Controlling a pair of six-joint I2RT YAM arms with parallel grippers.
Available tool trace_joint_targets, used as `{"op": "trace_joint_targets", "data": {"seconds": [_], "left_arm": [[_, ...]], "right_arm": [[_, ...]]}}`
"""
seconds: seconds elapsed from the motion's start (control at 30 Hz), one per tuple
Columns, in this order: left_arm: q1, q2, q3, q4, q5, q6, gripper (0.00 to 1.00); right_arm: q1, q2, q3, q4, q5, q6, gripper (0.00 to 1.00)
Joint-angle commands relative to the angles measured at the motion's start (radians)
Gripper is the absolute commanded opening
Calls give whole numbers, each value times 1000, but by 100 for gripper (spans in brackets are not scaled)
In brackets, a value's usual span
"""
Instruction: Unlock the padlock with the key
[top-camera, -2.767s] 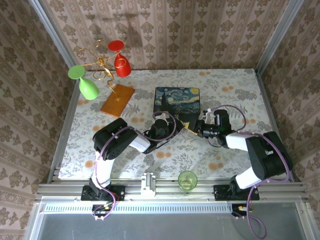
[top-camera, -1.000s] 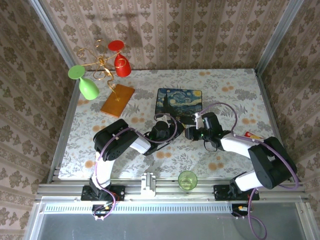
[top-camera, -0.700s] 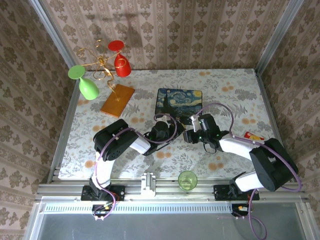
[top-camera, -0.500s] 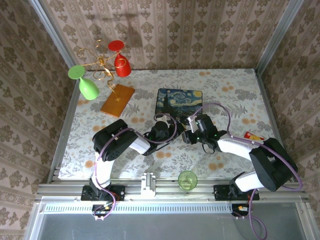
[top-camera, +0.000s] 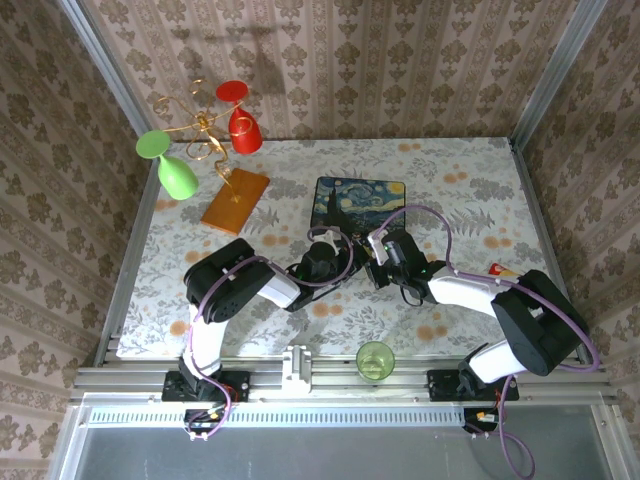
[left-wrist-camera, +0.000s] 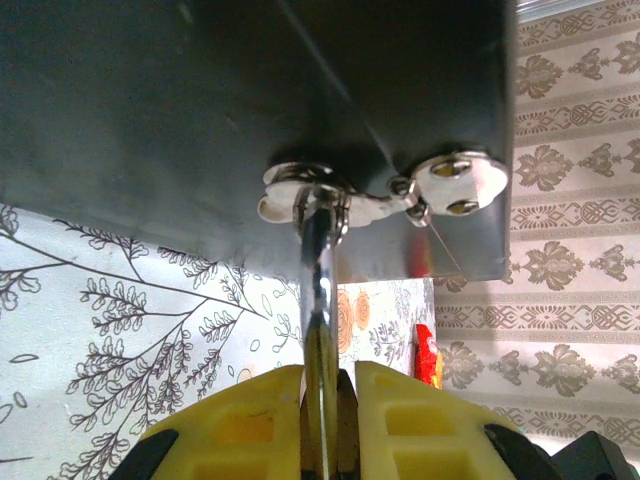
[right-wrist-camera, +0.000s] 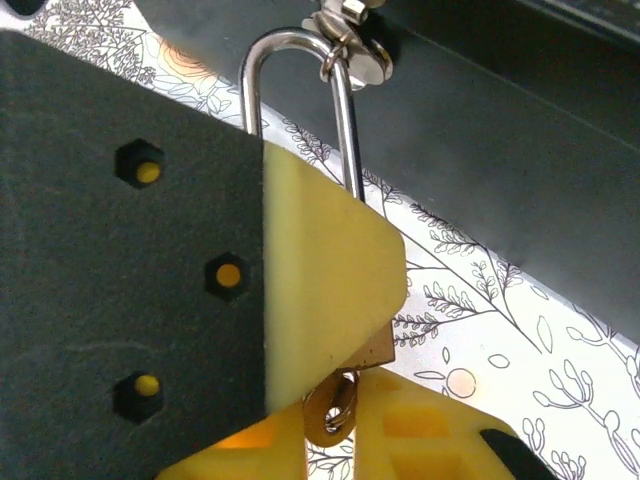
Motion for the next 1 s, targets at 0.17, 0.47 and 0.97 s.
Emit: {"op": "trace_joint_targets", "data": {"seconds": [0.17, 0.47, 0.97], "left_arm": [[-7, -36, 1, 125, 29, -19, 0], [1, -35, -38, 159, 22, -26, 0], [12, -64, -92, 63, -25, 64, 13]], "right_arm": [[-50, 42, -4, 113, -201, 89, 8], [-224, 89, -136, 462, -553, 389, 5], [-327, 192, -200, 742, -751, 629, 3]]}}
